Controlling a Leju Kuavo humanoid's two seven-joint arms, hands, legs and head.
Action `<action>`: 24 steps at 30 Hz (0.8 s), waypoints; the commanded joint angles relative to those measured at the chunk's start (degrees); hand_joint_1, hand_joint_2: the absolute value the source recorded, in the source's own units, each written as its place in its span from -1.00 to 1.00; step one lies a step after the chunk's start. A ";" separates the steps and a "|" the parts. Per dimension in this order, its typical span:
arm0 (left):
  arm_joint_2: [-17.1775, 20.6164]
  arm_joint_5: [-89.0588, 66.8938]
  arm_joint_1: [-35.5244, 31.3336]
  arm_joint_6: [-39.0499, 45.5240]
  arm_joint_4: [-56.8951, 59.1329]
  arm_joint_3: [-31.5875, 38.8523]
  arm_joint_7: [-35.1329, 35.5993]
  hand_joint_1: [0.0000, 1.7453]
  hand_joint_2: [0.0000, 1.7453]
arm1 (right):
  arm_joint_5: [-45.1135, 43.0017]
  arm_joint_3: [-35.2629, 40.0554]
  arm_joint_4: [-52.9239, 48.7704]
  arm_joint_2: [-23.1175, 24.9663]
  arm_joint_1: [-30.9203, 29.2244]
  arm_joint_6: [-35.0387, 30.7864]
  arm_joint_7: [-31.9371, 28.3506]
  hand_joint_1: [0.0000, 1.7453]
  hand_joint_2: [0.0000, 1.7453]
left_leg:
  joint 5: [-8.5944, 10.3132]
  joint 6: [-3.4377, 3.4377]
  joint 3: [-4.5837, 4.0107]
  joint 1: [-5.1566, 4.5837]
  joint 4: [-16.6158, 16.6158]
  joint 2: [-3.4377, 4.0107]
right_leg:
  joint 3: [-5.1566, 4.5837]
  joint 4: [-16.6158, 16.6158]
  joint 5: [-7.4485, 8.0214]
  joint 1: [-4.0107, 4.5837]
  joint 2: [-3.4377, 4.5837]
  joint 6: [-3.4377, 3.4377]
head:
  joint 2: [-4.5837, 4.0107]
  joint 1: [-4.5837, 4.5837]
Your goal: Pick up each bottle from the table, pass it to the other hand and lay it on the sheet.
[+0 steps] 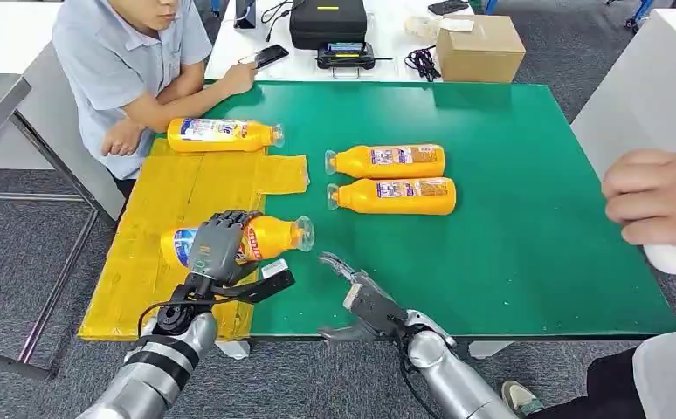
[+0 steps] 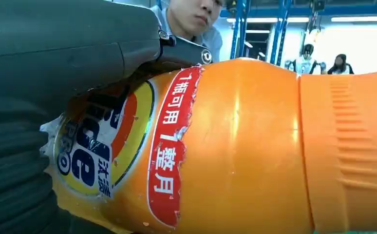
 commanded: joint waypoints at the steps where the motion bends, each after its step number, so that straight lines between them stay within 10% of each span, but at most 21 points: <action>1: 5.37 -6.15 -7.88 -6.91 13.44 -7.68 10.83 1.00 1.00 | 0.45 -1.04 2.98 0.71 -2.09 1.02 -0.02 -1.00 1.00 | -0.05 -0.09 0.15 0.03 -0.01 0.06 | 0.12 0.02 -0.04 0.03 0.03 -0.11 | 0.00 0.00; 14: 6.69 -9.38 -10.02 -7.14 20.58 -9.12 13.91 1.00 1.00 | 0.83 -1.29 3.65 1.23 -2.09 1.62 -0.07 -1.00 1.00 | -0.03 -0.10 0.18 0.07 -0.02 0.10 | 0.13 0.03 -0.03 0.05 0.08 -0.10 | 0.00 0.02; 18: 5.83 -7.83 -9.90 -6.94 21.29 -8.11 12.09 0.12 1.00 | 1.00 -1.24 3.82 1.44 -1.93 1.28 -0.19 -1.00 1.00 | 0.00 -0.11 0.17 0.07 -0.02 0.11 | 0.12 0.04 0.00 0.05 0.09 -0.10 | 0.00 0.02; 19: 5.55 -7.24 -9.69 -6.85 21.24 -7.71 11.62 -0.90 1.00 | 1.05 -1.24 3.60 1.37 -1.78 1.22 -0.23 -1.00 1.00 | -0.05 -0.16 0.27 0.09 0.00 0.17 | 0.20 0.06 -0.04 0.08 0.14 -0.17 | 0.00 0.00; 24: 4.35 -5.50 -9.29 -8.65 21.03 -7.09 9.76 -1.00 1.00 | 1.29 -1.34 2.85 1.15 -1.29 1.01 -0.28 -1.00 1.00 | -0.01 -0.23 0.34 0.10 -0.02 0.12 | 0.24 0.04 0.03 0.10 0.07 -0.32 | 0.00 0.00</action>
